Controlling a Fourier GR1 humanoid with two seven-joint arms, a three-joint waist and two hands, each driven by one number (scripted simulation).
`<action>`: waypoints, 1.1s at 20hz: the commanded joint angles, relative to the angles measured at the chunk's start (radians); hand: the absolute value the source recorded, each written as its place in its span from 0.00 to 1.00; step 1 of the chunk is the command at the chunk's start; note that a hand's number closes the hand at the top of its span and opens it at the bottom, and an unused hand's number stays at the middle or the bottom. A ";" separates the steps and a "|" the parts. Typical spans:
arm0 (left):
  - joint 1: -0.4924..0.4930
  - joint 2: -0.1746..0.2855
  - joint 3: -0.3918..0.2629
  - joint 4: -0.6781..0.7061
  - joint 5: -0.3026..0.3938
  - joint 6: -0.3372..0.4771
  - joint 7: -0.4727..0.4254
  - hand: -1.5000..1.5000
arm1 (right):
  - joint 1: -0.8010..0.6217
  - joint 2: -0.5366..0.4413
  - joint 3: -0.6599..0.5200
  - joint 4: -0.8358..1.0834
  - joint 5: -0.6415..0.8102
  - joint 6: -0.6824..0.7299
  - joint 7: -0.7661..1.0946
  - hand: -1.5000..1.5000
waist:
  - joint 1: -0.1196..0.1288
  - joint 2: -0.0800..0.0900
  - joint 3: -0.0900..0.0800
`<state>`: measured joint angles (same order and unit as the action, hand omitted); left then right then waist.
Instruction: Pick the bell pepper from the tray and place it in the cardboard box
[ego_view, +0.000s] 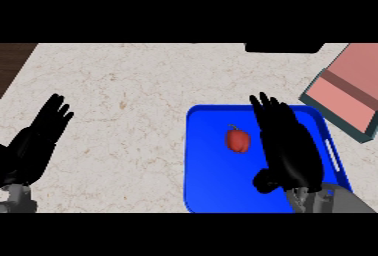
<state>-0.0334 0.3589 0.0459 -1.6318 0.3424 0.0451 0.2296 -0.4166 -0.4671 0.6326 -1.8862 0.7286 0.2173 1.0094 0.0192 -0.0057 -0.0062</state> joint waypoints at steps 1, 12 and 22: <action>0.007 -0.012 -0.002 0.015 -0.005 -0.014 -0.027 0.50 | -0.123 0.171 0.004 0.082 -0.058 0.184 0.236 0.00 | 0.005 0.006 0.003; -0.003 -0.014 0.017 0.025 -0.014 -0.014 -0.008 0.50 | -0.148 0.314 -0.042 0.236 -0.033 0.236 0.295 0.00 | -0.011 0.005 0.005; -0.018 -0.027 0.046 0.044 -0.021 -0.039 -0.023 0.50 | -0.081 0.357 -0.049 0.171 0.059 0.272 0.233 0.00 | -0.021 0.004 0.006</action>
<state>-0.0370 0.3421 0.0872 -1.6011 0.3312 0.0126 0.2161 -0.5171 -0.1544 0.5580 -1.6767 0.7470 0.4113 1.0873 0.0014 -0.0018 -0.0007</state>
